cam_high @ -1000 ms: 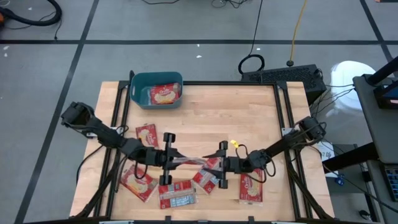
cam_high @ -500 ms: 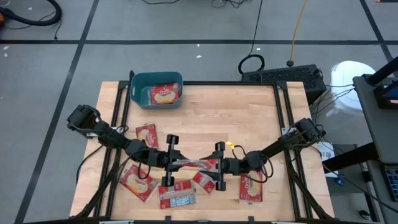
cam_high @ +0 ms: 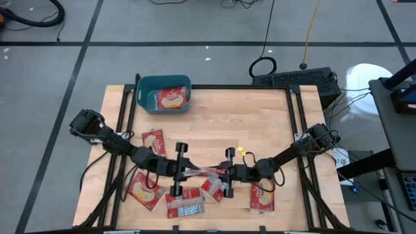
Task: Sort popcorn bags into baskets
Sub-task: Put the red popcorn bag into the blue bin
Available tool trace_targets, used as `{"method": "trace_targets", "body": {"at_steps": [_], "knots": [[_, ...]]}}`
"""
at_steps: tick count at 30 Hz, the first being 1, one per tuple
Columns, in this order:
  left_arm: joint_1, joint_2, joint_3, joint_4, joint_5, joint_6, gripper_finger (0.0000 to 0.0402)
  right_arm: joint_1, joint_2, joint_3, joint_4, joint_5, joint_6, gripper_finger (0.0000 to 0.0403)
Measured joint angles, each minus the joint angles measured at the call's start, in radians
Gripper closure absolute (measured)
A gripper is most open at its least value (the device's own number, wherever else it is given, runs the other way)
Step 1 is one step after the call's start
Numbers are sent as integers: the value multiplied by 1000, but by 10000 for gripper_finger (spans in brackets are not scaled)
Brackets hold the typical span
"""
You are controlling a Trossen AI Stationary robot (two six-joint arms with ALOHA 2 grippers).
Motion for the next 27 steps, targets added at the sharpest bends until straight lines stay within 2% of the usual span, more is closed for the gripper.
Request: {"method": "trace_targets", "body": {"at_steps": [4,6,10,13,16,21,27], "knots": [[-23,-4,0,-53,-48,19,344,0,0,0,-21,3,1,378],[-51,-22,0,-96,-122,49,337,0,1,-1,-28,7,6,362],[-122,-94,0,-233,-359,99,294,4,0,-1,-31,29,9,347],[-188,-179,0,-358,-551,98,248,11,-8,-1,-81,79,9,351],[-257,-263,0,-487,-691,46,204,10,-25,-1,-171,111,38,362],[-345,-375,0,-639,-790,-35,153,-4,-70,-1,-438,162,149,384],[-361,-417,0,-780,-812,-101,146,-35,-84,-1,-677,153,291,378]]}}
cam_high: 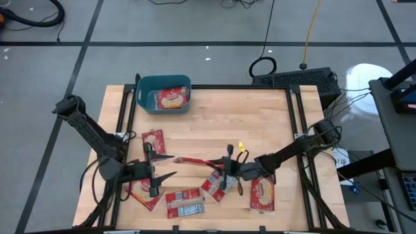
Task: Sort popcorn bags into baskets
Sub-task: Put the red popcorn bag into the blue bin
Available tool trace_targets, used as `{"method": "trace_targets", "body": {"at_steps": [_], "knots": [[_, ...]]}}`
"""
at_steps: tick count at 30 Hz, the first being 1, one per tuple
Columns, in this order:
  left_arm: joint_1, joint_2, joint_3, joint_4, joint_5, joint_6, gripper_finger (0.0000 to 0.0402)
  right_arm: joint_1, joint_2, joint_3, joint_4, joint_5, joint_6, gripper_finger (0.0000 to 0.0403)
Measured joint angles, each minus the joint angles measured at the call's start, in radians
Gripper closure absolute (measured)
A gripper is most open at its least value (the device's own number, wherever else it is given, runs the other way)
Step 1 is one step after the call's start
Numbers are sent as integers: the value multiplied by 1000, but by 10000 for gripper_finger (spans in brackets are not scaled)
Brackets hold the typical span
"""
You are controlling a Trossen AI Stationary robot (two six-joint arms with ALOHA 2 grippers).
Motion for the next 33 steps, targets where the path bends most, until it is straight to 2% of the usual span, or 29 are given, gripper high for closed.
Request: {"method": "trace_targets", "body": {"at_steps": [3,9,16,20,25,33], "knots": [[34,0,0,-101,35,-87,150,-22,0,0,-94,-68,89,372],[166,1,0,-300,278,-336,147,-63,0,0,-197,-177,211,380],[335,18,0,-418,528,-445,147,-75,0,0,-259,-180,252,377],[414,72,27,-485,672,-477,147,-76,0,0,-258,-179,242,377],[474,187,101,-625,730,-476,147,-78,0,0,-258,-177,225,379],[534,366,179,-681,758,-454,147,-82,0,1,-282,-176,231,378]]}}
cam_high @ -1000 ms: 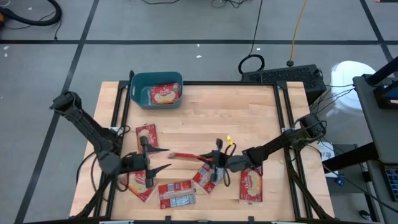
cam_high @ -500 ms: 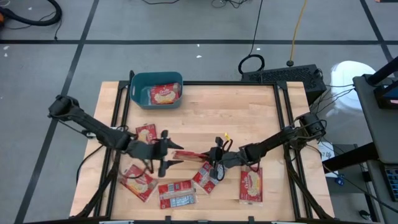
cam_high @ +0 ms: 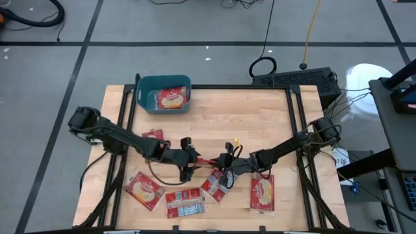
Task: Sort popcorn bags into baskets
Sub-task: Put the red popcorn bag into the blue bin
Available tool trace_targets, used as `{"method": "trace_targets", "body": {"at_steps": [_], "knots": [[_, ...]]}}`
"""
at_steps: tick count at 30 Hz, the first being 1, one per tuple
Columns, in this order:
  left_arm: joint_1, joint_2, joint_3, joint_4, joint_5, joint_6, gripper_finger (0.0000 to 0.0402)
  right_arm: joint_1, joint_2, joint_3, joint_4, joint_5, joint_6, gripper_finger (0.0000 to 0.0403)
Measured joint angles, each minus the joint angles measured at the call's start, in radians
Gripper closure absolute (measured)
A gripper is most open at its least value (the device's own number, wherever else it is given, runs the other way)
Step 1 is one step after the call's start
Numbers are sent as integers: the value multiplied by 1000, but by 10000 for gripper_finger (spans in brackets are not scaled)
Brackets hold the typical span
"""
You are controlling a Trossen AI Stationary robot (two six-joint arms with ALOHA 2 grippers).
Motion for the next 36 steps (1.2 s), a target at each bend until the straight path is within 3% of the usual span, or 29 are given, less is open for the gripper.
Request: {"method": "trace_targets", "body": {"at_steps": [6,16,20,25,30,36], "knots": [[20,46,6,8,0,9,189,0,0,0,-8,5,2,378],[17,47,7,24,15,63,374,-2,0,0,3,8,-6,378],[15,36,6,20,13,62,374,9,2,0,17,67,-19,363],[-5,-3,6,2,11,56,347,38,-12,0,25,162,-51,307],[-22,-73,5,-33,14,35,373,78,-73,0,11,224,-101,247],[-39,-172,5,-68,15,33,372,128,-128,-40,15,297,-122,206]]}}
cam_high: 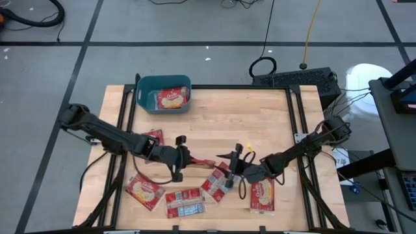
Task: Sort popcorn bags into baskets
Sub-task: Put the red popcorn bag into the blue bin
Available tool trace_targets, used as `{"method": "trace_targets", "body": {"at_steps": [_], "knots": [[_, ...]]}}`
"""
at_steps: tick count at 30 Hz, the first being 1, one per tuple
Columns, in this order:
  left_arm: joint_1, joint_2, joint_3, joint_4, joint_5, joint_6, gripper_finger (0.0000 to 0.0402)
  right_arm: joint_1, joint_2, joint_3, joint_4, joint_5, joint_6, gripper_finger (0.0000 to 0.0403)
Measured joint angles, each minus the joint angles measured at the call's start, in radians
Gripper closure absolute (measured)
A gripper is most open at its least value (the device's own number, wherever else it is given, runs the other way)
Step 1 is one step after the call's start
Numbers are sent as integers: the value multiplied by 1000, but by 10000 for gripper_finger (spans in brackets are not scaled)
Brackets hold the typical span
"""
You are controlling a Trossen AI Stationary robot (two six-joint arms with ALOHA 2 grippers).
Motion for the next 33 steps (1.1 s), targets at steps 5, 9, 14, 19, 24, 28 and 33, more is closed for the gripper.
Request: {"method": "trace_targets", "body": {"at_steps": [5,9,14,19,24,28,33], "knots": [[-4,-71,0,-14,-4,4,350,7,-3,-60,129,-7,0,197],[-4,-111,0,-14,-7,9,368,3,-4,-94,226,-10,-7,197],[-4,-116,0,21,-8,44,378,-10,2,-96,271,-71,-3,193],[-3,-114,0,51,-9,53,353,-25,48,-97,370,-95,-23,184],[-3,-113,0,68,-8,66,363,-43,87,-97,502,-187,-90,181],[-3,-113,0,94,-8,77,379,-63,104,-97,556,-218,-91,207],[-3,-113,0,138,14,105,359,-73,104,-97,549,-223,-79,284]]}}
